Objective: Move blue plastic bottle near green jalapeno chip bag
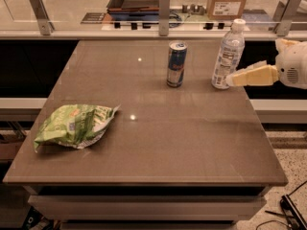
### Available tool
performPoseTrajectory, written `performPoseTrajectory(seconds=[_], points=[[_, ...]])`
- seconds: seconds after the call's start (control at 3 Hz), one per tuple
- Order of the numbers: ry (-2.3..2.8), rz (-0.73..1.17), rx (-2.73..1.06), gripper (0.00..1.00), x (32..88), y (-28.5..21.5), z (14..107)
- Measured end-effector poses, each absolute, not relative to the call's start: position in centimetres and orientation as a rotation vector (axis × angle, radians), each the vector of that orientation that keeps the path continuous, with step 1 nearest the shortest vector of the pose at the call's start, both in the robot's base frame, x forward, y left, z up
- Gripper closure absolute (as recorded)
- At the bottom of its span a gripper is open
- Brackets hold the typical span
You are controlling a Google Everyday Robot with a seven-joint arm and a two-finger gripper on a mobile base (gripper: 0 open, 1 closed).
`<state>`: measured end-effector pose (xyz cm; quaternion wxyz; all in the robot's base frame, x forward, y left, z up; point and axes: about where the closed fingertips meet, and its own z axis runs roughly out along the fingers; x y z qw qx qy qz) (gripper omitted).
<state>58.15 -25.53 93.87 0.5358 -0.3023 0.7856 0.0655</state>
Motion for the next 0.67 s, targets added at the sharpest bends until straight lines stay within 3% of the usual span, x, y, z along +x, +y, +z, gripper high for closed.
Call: performPoseTrajectory(seconds=[0.67], points=[[1.734,0.285,-0.641,0.00,61.7,-24.3,95.1]])
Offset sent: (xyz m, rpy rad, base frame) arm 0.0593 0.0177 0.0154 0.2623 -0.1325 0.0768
